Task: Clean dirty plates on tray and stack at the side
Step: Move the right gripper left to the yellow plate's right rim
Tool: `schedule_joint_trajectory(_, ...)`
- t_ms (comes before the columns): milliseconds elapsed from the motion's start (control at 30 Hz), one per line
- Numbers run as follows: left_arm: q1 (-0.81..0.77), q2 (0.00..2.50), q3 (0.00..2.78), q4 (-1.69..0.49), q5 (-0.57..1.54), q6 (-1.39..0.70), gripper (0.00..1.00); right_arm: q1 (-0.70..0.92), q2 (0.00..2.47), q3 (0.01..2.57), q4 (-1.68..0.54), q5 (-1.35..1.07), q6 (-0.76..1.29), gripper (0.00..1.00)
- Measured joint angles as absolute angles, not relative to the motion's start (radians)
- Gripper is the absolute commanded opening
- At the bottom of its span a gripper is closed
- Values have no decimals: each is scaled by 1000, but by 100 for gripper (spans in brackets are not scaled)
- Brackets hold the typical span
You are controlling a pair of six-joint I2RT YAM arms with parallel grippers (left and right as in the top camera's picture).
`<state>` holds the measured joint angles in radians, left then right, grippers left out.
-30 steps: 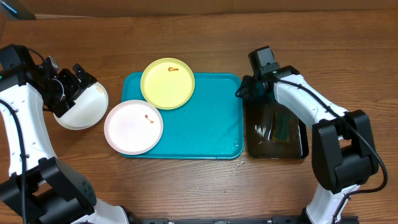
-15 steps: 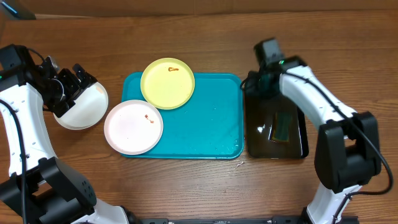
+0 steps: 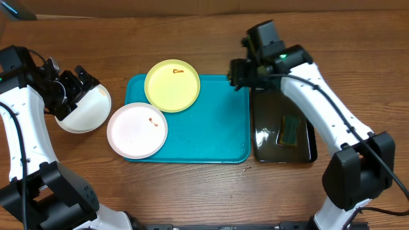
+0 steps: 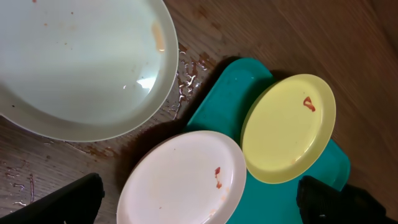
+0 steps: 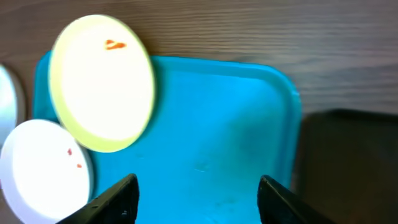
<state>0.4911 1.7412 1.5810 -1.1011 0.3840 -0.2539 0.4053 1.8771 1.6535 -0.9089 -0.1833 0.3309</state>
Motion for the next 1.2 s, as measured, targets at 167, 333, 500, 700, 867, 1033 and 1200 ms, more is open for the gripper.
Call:
schedule_joint_trajectory(167,491,1741,1581,-1101,384,-254,100,427,1879,1670,-916,-195,320,63)
schedule_joint_trajectory(333,491,1741,1581,-1101,384,-254,100,414,1879,1713,-859,-190,310,66)
schedule_joint_trajectory(500,491,1741,1581,-1101,384,-254,100,420,1879,1715,-779,-150,301,67)
schedule_joint_trajectory(700,491,1741,1581,-1101,384,-254,100,427,1882,1715,-733,-131,294,68)
schedule_joint_trajectory(867,491,1741,1581,-1101,384,-254,100,427,1930,1715,-728,-123,290,76)
schedule_joint_trajectory(1033,491,1741,1581,-1101,384,-254,100,427,2007,1715,-728,-126,288,76)
schedule_joint_trajectory(1200,491,1741,1581,-1101,384,-254,100,427,2072,1715,-726,-136,288,77)
